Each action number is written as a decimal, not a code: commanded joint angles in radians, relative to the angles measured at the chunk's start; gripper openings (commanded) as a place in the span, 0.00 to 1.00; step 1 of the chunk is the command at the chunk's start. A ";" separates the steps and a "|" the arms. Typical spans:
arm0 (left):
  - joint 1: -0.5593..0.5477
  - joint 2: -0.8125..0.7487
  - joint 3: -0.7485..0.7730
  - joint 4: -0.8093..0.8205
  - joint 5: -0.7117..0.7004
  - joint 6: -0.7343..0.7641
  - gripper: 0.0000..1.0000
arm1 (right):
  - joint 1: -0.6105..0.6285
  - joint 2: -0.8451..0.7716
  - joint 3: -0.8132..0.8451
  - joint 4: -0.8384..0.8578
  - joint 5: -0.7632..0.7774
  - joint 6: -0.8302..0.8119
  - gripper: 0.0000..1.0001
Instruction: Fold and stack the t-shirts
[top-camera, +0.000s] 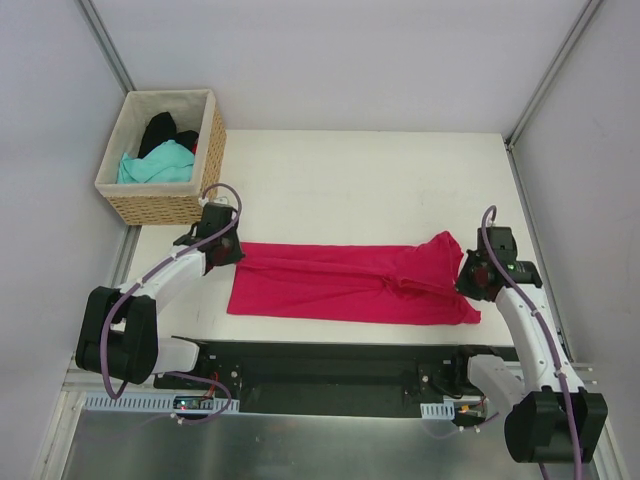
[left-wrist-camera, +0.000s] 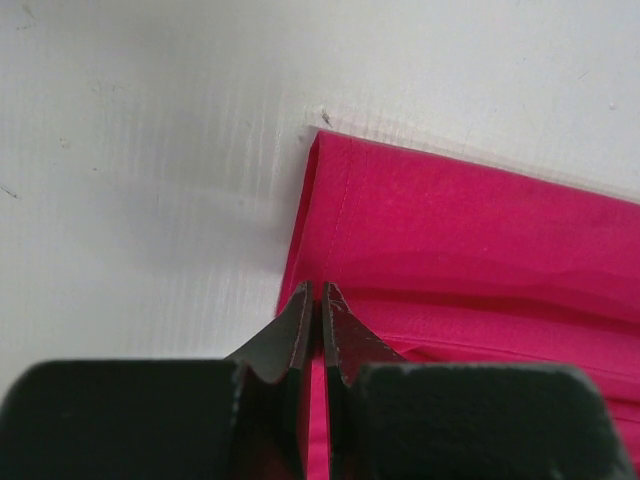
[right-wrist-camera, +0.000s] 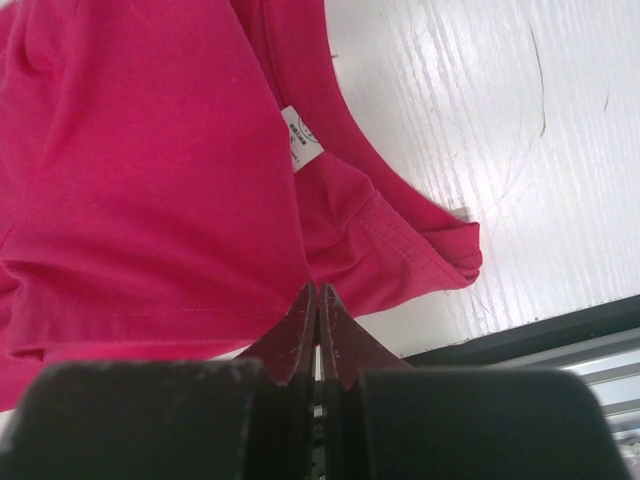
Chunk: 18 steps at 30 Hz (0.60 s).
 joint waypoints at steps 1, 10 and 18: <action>-0.013 -0.008 -0.019 -0.015 -0.046 -0.017 0.00 | -0.008 0.006 -0.018 -0.013 -0.005 0.011 0.01; -0.018 -0.002 -0.013 -0.015 -0.055 -0.011 0.00 | -0.007 -0.051 0.040 -0.047 -0.021 -0.001 0.01; -0.018 -0.008 -0.007 -0.018 -0.062 -0.007 0.00 | -0.008 -0.077 0.062 -0.105 -0.039 -0.003 0.01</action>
